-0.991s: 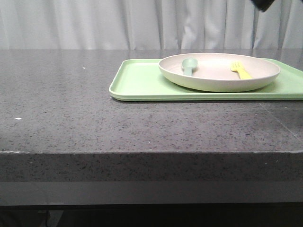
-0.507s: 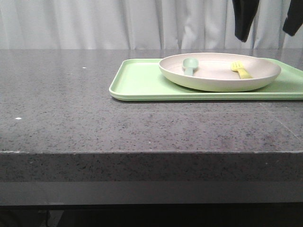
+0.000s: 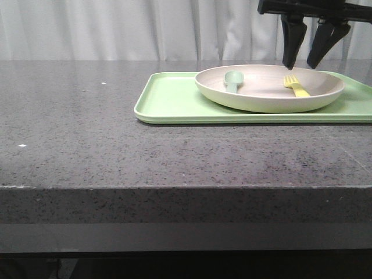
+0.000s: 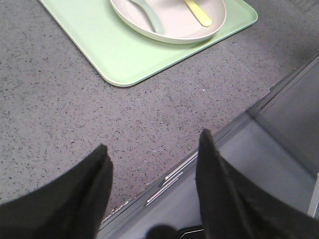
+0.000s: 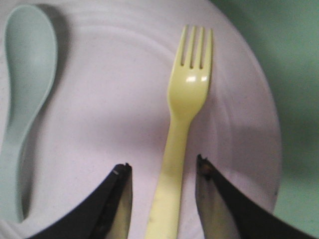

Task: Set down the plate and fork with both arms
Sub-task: 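Lower the open right gripper onto the yellow fork on the plate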

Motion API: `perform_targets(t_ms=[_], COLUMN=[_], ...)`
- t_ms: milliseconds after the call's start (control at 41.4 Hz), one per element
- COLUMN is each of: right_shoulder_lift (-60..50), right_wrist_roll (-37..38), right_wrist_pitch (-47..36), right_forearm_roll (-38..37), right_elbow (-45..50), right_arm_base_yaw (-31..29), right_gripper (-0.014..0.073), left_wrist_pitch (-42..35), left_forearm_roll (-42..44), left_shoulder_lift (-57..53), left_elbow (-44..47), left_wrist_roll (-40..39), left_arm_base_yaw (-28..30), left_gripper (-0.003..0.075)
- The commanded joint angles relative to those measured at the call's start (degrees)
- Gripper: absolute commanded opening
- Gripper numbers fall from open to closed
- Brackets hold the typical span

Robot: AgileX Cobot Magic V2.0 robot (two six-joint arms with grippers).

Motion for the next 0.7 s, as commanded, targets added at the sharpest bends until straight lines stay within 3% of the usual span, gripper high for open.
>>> perform_targets(t_ms=[0, 677], right_shoulder_lift=[-1.49, 0.54], right_wrist_roll=[0.84, 1.83], right_wrist_pitch=[4.82, 5.61], right_forearm_roll=[0.38, 0.38], right_elbow=[-3.09, -3.56], right_arm_base_yaw=[-0.22, -0.58], right_gripper=[0.0328, 0.0328], left_wrist_pitch=[-1.93, -1.93], left_forearm_roll=[-3.28, -3.28], left_shoulder_lift=[-0.35, -0.35], left_elbow=[-1.45, -1.45], left_wrist_roll=[0.16, 0.16], left_arm_base_yaw=[0.15, 0.15], left_gripper=[0.0378, 0.0378])
